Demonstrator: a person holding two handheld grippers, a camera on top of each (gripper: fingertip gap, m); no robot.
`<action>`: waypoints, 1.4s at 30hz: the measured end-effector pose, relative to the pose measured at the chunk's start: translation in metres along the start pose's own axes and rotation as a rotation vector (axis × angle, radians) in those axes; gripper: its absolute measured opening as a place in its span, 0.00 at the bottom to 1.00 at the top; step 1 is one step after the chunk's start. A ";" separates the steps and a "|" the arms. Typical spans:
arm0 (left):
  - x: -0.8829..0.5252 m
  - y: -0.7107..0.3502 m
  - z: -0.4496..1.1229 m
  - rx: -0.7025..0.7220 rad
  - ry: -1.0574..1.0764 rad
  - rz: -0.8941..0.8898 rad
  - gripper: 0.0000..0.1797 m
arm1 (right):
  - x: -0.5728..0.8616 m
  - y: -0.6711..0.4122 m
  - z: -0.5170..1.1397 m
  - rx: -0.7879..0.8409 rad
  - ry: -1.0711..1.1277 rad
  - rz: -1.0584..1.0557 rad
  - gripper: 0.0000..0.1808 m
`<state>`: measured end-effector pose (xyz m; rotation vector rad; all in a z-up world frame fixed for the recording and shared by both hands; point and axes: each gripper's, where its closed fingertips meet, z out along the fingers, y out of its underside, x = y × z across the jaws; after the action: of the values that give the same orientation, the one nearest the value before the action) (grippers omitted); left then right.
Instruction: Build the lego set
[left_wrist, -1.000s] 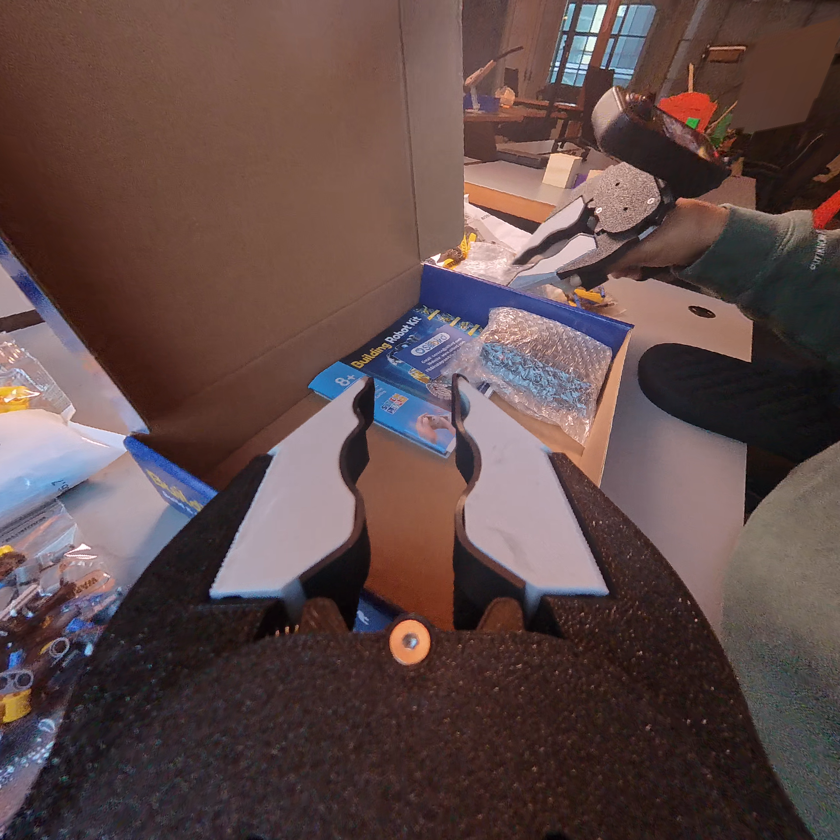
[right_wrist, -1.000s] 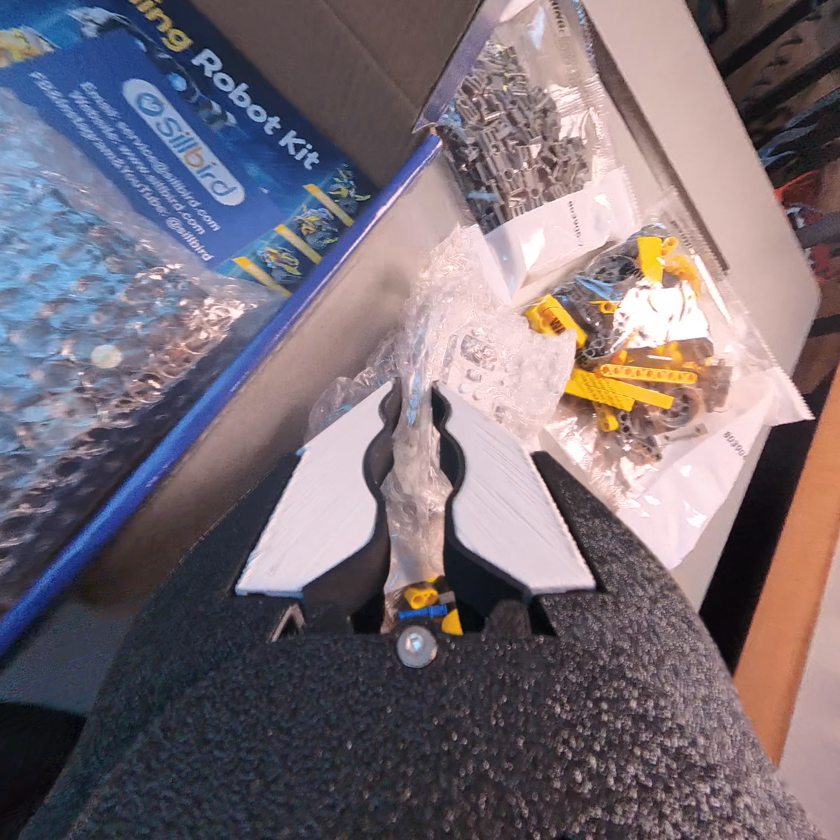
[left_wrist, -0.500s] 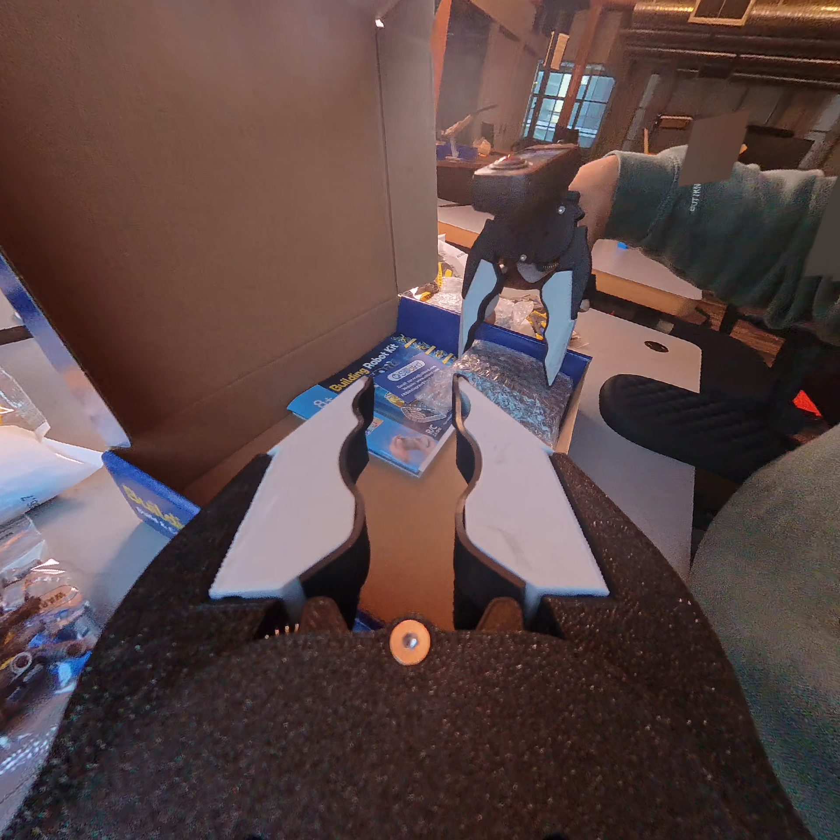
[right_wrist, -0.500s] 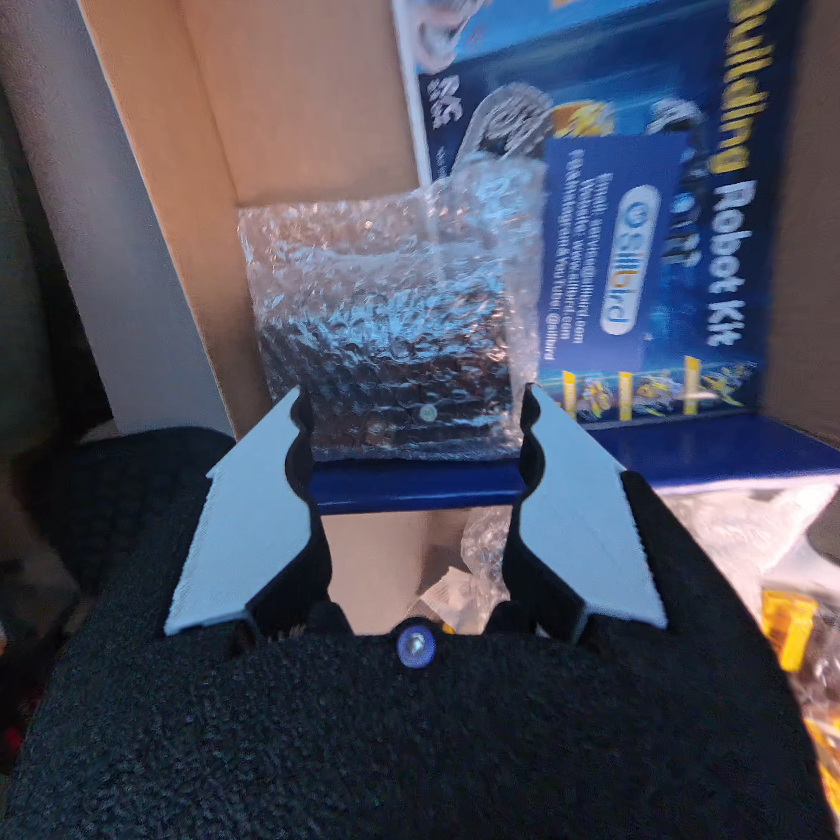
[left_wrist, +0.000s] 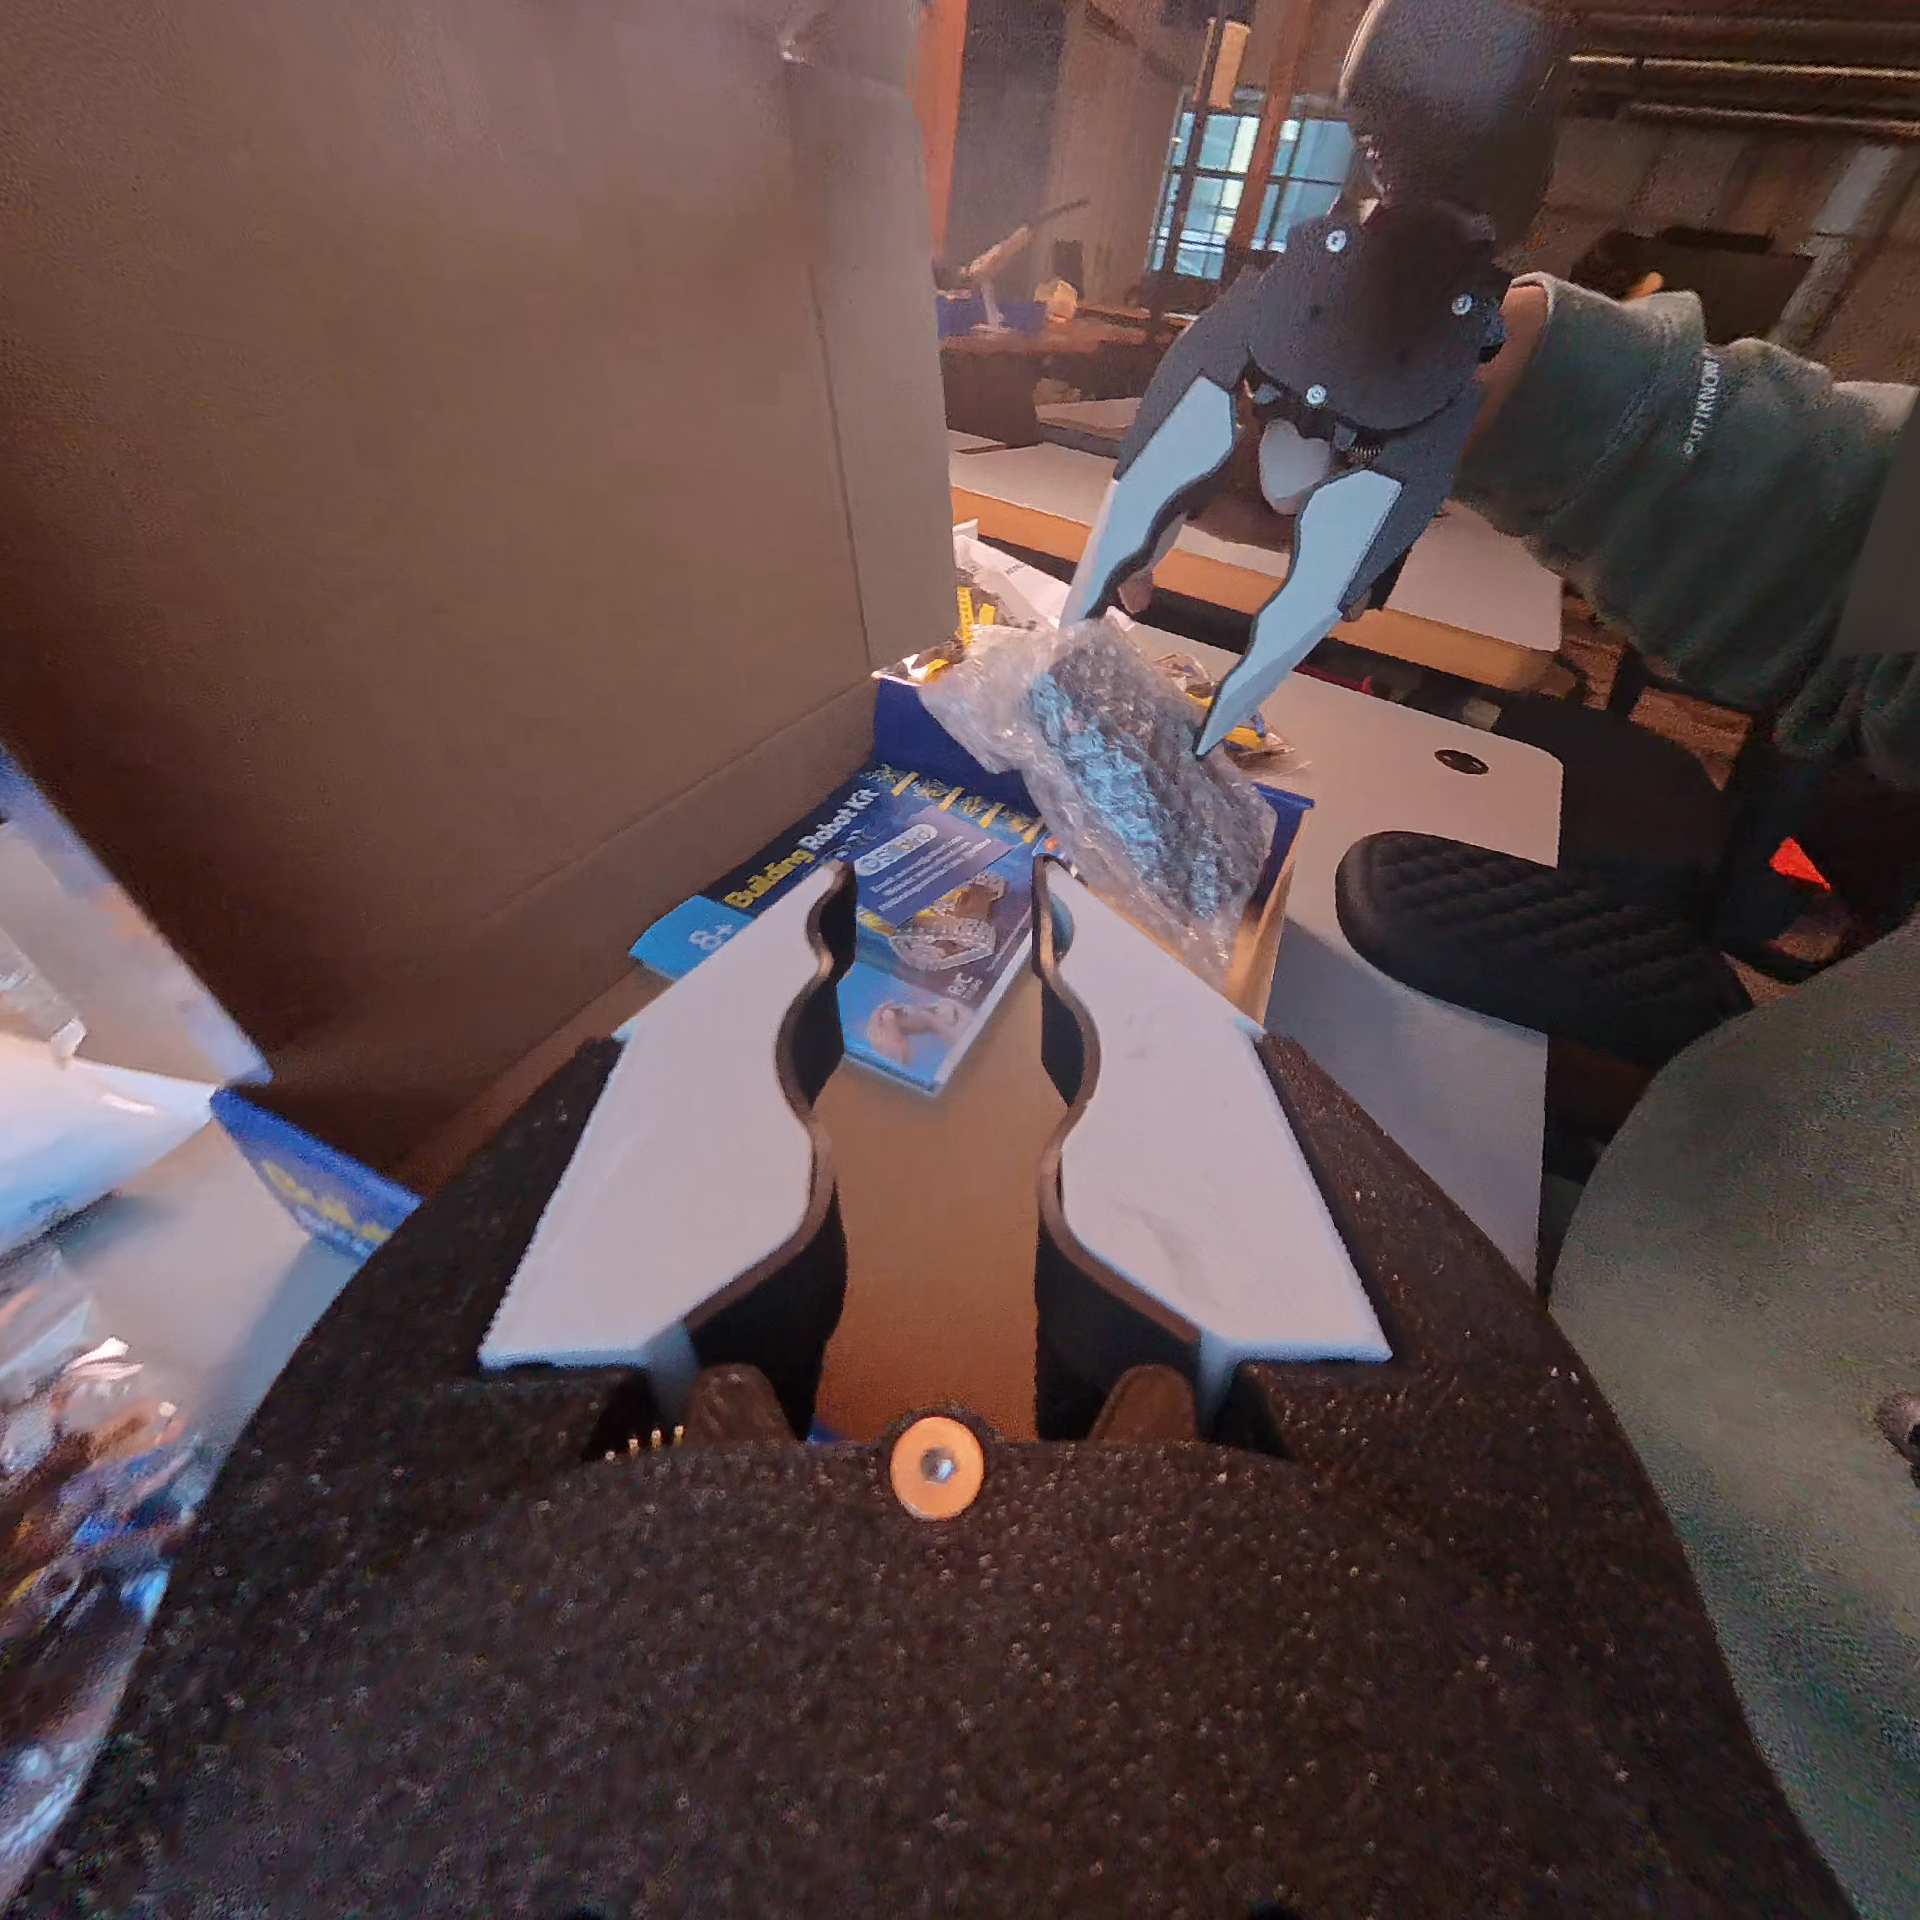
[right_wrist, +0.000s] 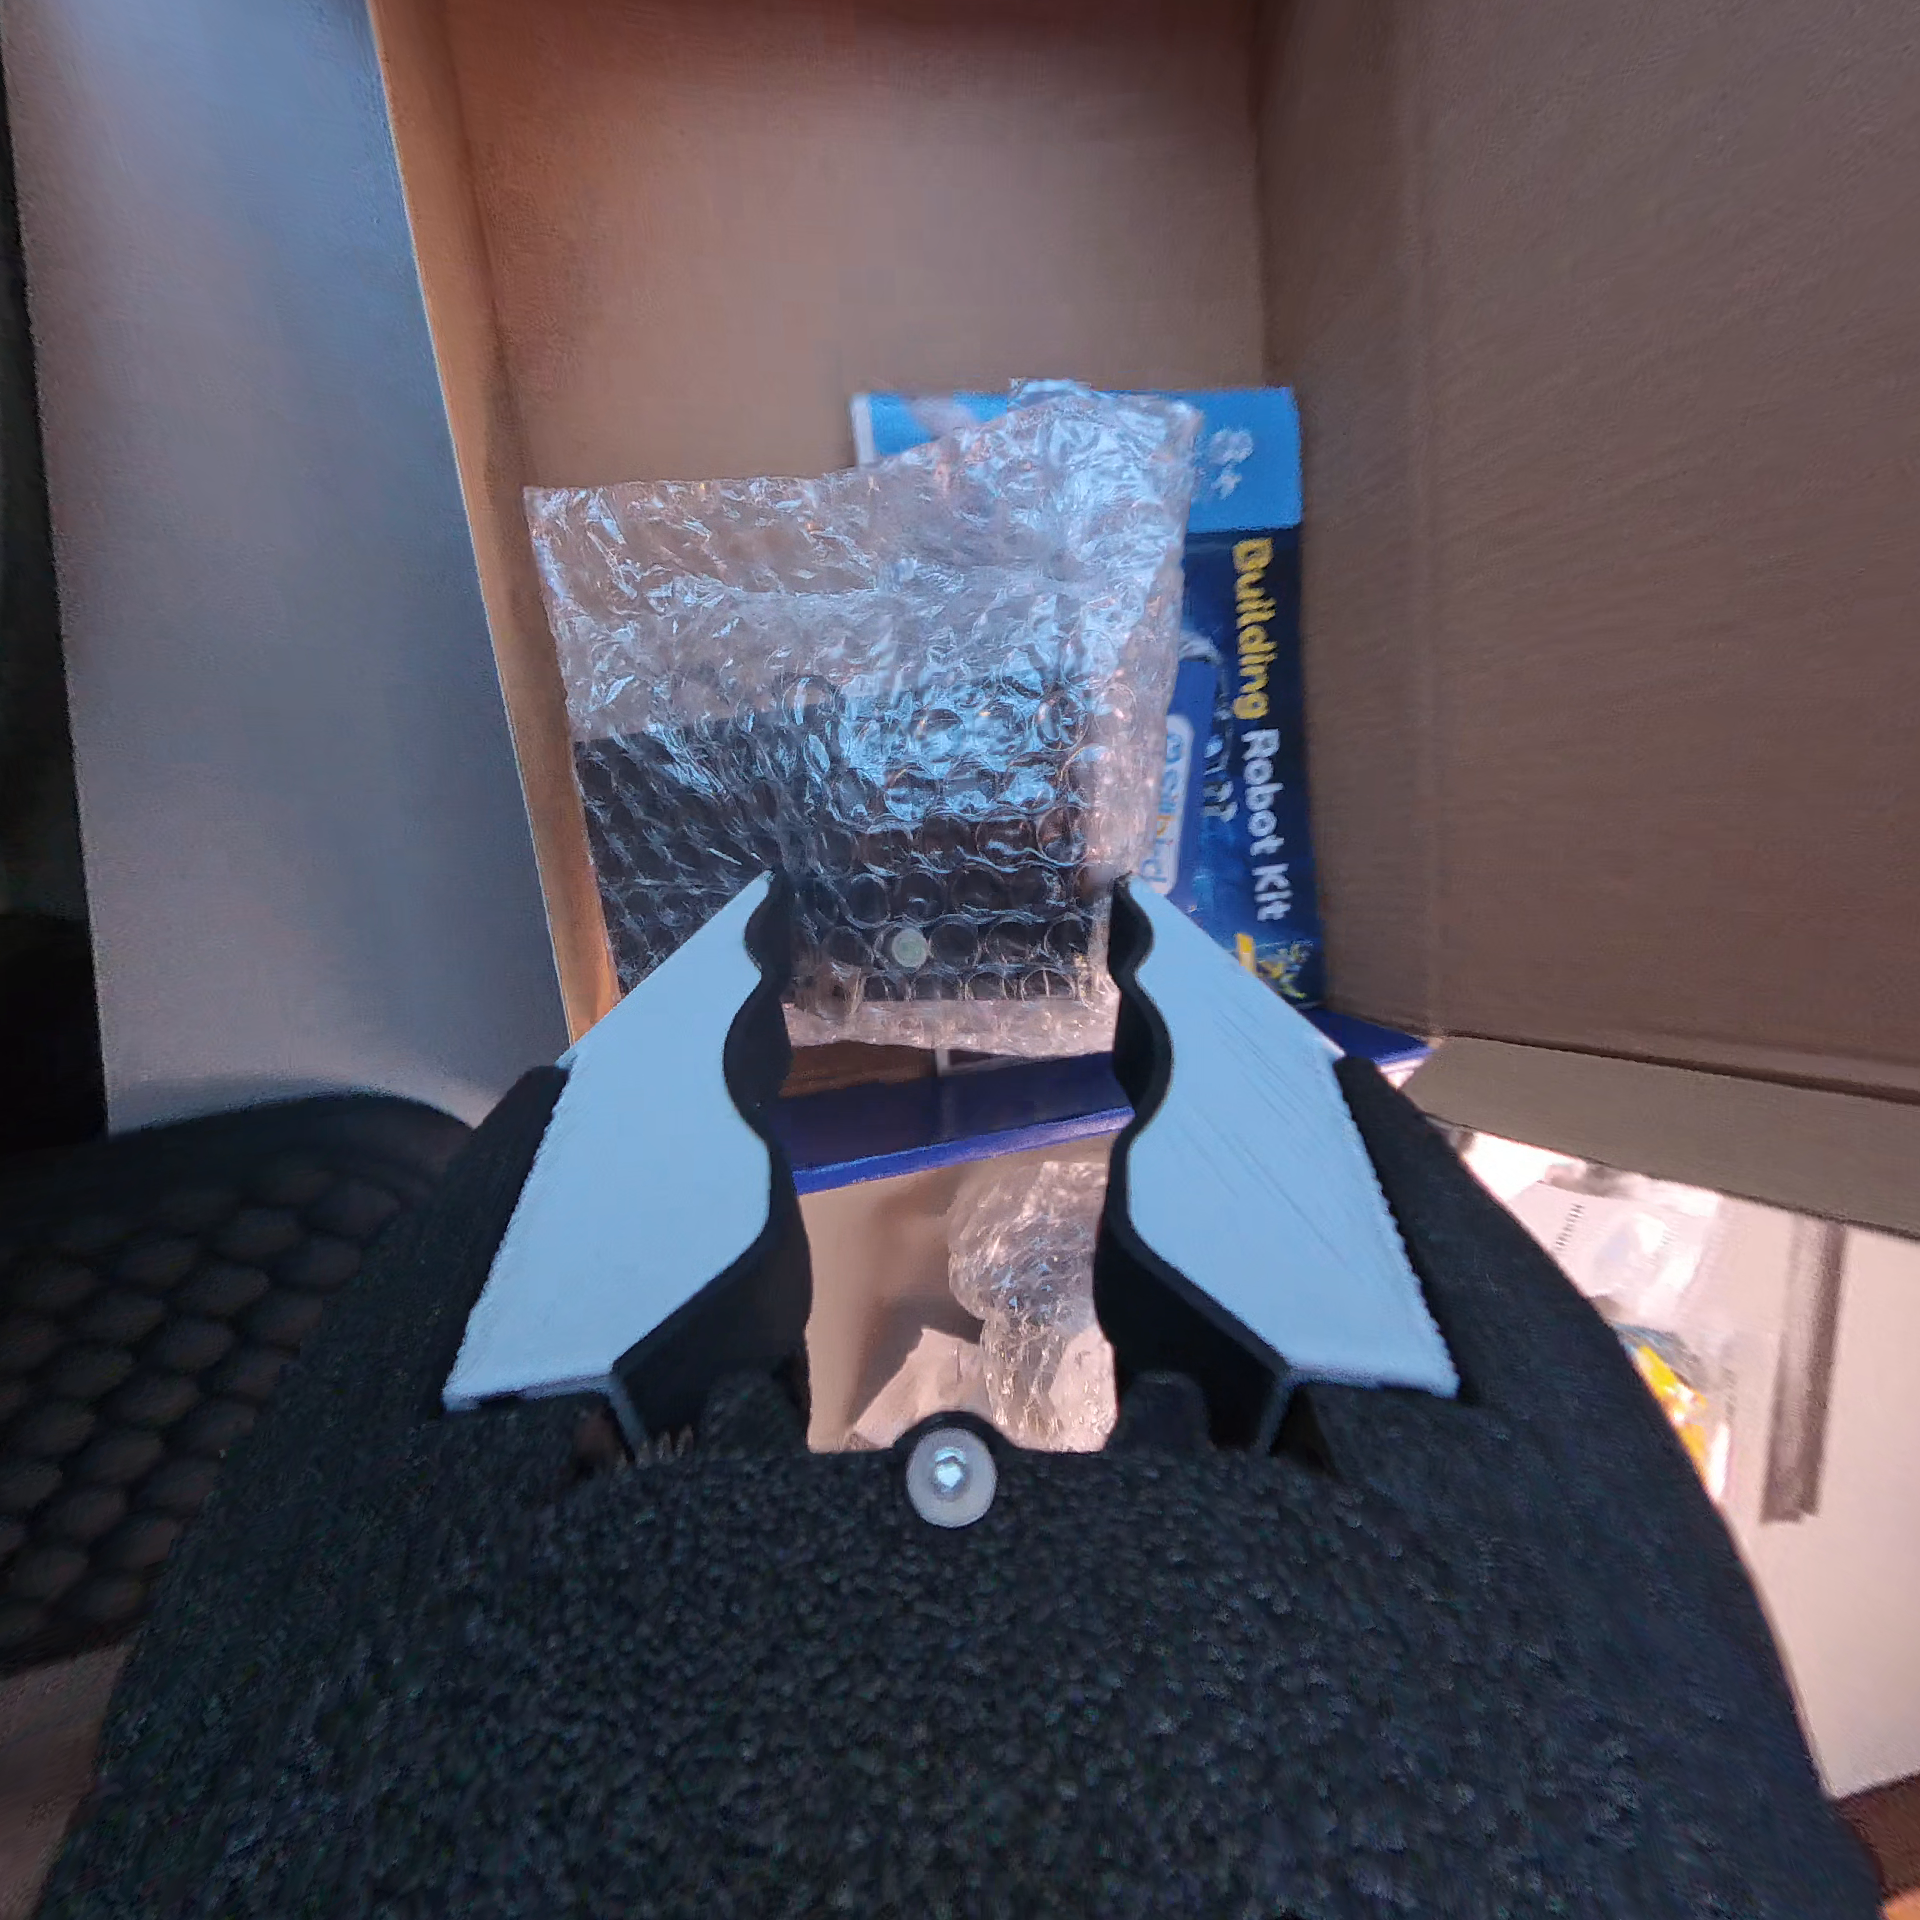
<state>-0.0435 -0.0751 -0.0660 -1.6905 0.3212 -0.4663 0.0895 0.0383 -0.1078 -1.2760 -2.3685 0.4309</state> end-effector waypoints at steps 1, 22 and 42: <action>0.005 -0.004 0.006 -0.002 0.026 0.005 0.19 | 0.003 -0.007 -0.006 0.037 0.041 0.010 0.32; 0.026 -0.043 0.038 0.013 0.295 -0.032 0.13 | 0.011 -0.108 -0.076 0.847 0.320 0.217 0.38; 0.063 -0.014 0.027 -0.049 0.352 0.284 0.20 | -0.061 -0.036 -0.077 0.789 0.037 0.377 0.17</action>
<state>0.0242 -0.0790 -0.0481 -1.5747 0.8234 -0.5451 0.1320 -0.0267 -0.0371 -1.2798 -1.6156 1.2816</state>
